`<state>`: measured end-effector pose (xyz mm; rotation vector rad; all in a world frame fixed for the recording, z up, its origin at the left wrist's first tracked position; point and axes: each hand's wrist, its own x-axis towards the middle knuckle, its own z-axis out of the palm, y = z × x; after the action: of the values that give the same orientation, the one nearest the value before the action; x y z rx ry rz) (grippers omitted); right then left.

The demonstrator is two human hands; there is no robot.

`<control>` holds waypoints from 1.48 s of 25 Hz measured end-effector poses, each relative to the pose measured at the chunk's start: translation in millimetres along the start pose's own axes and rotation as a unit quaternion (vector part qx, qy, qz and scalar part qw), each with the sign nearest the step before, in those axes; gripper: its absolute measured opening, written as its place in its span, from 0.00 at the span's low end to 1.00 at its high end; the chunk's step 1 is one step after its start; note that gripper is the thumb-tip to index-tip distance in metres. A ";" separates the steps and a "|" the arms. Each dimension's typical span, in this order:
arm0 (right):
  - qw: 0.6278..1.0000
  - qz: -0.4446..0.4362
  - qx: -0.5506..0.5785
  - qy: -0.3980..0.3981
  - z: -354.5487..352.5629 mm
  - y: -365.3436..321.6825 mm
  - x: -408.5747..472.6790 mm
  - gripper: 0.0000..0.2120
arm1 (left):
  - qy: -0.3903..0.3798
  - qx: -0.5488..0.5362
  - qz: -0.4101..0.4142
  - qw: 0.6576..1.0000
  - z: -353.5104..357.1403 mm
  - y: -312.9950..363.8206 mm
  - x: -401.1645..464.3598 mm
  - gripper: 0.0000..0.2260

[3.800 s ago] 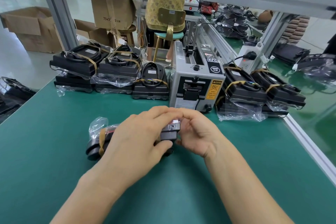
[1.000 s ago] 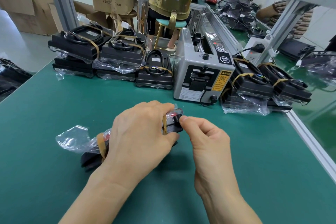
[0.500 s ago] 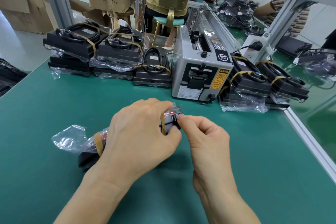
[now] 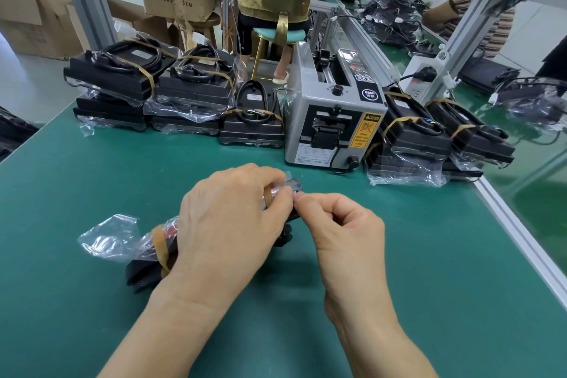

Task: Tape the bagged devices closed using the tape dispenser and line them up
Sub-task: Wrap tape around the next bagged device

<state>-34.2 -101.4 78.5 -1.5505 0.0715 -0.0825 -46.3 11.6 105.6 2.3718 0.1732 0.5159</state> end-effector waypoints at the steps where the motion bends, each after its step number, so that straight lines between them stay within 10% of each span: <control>1: 1.000 -0.008 -0.011 0.005 -0.3 0.8 0.4 0.07 | 0.003 0.000 0.000 1.000 -0.2 0.8 -0.5 0.06; 37: 1.000 -0.018 0.018 -0.004 -2.1 3.2 -1.0 0.08 | -0.023 0.007 -0.016 1.000 -3.9 -1.3 2.4 0.15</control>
<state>-35.5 -103.3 75.3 -1.5173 0.0365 -0.1061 -45.7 15.6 108.2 2.3888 0.1951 0.4447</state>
